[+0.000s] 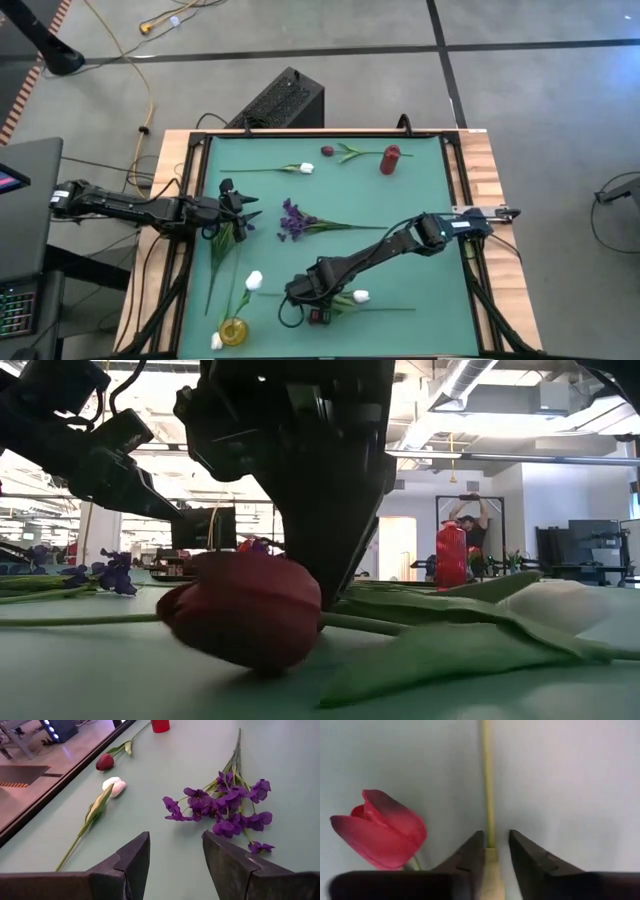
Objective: Sort flowers into vase by color
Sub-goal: Put the white tulip into the yellow vase
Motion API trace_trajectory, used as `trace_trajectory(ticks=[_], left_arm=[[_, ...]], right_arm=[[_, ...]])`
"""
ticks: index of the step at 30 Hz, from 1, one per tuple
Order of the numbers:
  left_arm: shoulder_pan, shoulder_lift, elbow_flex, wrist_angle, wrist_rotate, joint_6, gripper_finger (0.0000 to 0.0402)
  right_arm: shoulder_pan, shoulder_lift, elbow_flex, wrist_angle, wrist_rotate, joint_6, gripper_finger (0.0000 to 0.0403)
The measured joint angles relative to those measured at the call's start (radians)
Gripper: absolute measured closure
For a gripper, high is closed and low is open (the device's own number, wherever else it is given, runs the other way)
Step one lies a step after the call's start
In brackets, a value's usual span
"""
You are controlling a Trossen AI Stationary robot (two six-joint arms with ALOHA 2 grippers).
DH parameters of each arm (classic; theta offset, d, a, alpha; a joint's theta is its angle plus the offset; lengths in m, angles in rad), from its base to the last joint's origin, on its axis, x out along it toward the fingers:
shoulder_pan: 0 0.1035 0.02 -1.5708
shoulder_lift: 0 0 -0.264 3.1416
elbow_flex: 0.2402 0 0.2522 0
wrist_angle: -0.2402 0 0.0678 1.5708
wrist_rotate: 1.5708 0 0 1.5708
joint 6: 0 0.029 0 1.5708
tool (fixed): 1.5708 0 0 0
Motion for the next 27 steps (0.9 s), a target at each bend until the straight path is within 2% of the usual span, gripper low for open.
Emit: trace_trajectory(ticks=[4,5,12,17,25,27], left_arm=[[0.000,0.000,0.000,0.000,0.000,0.000,0.0228],[0.000,0.000,0.000,0.000,0.000,0.000,0.0228],[0.000,0.000,0.000,0.000,0.000,-0.003,0.0228],[0.000,0.000,0.000,0.000,0.001,-0.003,0.0228],[0.000,0.000,0.000,-0.001,0.001,-0.003,0.0228],[0.000,0.000,0.000,-0.004,0.001,0.000,0.0228]], right_arm=[[-0.013,-0.005,-0.001,-0.007,-0.002,-0.012,0.0367],[-0.015,-0.005,-0.001,-0.007,-0.001,-0.013,0.0374],[-0.027,-0.005,-0.001,-0.017,0.027,-0.038,0.0360],[-0.039,-0.004,0.072,-0.131,0.085,-0.068,0.0371],[-0.039,-0.006,0.255,-0.370,0.272,-0.116,0.0374],[-0.030,-0.032,0.236,-0.401,0.326,-0.152,0.0374]])
